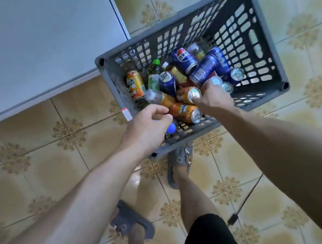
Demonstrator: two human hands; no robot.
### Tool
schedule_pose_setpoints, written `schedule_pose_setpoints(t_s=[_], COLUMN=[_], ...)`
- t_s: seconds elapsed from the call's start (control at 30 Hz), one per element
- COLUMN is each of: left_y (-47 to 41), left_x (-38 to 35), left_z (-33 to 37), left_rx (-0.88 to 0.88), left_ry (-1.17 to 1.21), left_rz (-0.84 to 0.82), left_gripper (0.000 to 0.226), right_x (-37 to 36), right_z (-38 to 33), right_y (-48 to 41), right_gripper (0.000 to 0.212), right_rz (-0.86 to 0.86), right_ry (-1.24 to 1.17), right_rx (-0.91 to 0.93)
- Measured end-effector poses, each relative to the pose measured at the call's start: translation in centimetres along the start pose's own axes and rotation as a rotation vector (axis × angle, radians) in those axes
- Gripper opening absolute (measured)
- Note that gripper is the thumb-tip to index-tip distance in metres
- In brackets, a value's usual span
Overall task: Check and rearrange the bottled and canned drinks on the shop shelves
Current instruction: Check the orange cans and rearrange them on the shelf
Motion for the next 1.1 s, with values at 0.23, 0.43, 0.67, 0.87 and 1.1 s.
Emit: schedule_pose_setpoints(t_s=[0.23, 0.43, 0.67, 0.87, 1.1], left_y=[14.1, 33.0, 50.7, 57.4, 57.3], left_x=[8.2, 20.1, 35.8, 46.2, 58.6], left_z=[3.6, 3.3, -1.9, -5.4, -9.9], left_rx=[-0.159, -0.287, -0.307, -0.317, -0.237], left_ry=[-0.125, -0.173, -0.085, -0.006, -0.082], left_rz=[0.038, 0.161, 0.459, 0.648, 0.743], left_gripper=[0.012, 0.026, 0.037, 0.040, 0.042], right_x=[7.0, 12.9, 12.8, 11.2, 7.5], right_z=[-5.4, -12.8, -25.8, -38.0, -52.2], right_y=[16.4, 38.9, 61.3, 72.7, 78.1], right_gripper=[0.038, 0.049, 0.054, 0.050, 0.052], right_rz=[0.083, 0.167, 0.126, 0.109, 0.125], right_ry=[0.028, -0.038, -0.142, -0.131, -0.028], right_rx=[0.093, 0.264, 0.550, 0.767, 0.888])
Point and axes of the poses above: each hand's wrist, its own y-axis away from the middle knuckle, its own x-axis out of the back of the hand, z = x × y, the point moved 9 cm from there along -y, towards the middle knuckle, and after that the axes turned 10 degrees about -x, right-handed, at the moved point
